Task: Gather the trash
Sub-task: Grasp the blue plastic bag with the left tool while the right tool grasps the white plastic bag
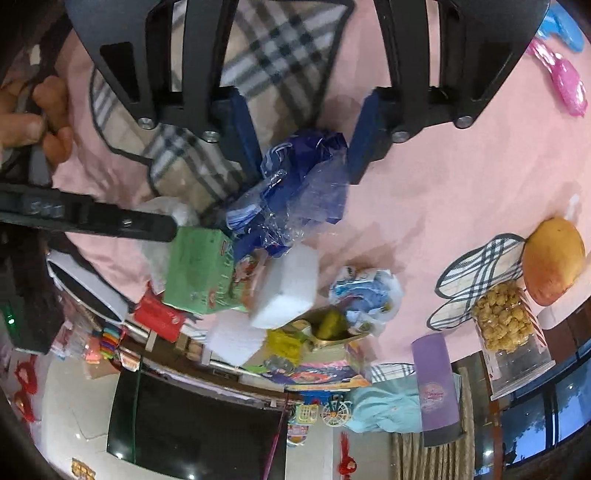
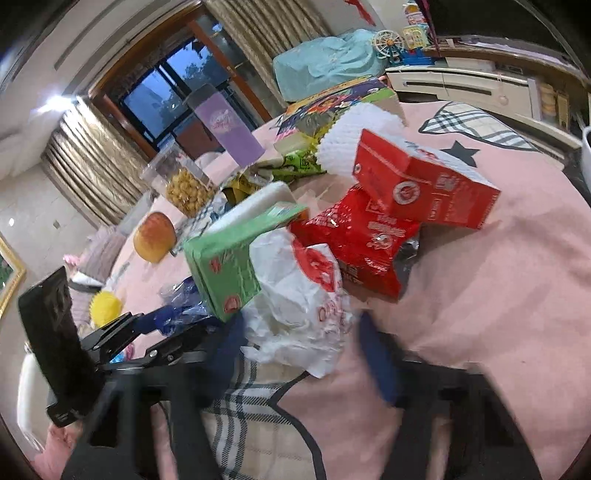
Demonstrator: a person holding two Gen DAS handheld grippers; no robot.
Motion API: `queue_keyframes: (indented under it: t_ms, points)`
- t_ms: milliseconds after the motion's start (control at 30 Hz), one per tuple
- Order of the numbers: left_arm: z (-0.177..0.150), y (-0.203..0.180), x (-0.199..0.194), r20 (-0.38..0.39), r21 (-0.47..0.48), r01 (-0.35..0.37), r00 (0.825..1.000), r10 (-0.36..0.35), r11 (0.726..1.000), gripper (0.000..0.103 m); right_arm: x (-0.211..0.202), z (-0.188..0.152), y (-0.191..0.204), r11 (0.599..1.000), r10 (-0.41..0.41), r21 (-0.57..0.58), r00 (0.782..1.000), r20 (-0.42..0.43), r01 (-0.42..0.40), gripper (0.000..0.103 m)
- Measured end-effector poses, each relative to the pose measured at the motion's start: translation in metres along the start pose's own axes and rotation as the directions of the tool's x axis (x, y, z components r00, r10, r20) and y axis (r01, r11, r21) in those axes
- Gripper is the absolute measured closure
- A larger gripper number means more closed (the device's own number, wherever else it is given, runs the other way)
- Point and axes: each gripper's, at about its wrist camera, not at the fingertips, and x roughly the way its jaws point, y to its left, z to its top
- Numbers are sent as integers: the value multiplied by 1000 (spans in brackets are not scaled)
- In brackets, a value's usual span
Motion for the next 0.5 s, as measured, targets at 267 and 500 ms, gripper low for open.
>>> queue_keyframes:
  t_ms: [267,500]
  points:
    - [-20,-21,-18,11,-75,16,1000,-15,997,74,-24,-11,-3,1000,14,-24,999,36,-13,75]
    - [-37,-59,-29,16,-112,67,998,-66,991,74,-60,-23,-19,1000,1,-23,998,69,0,75]
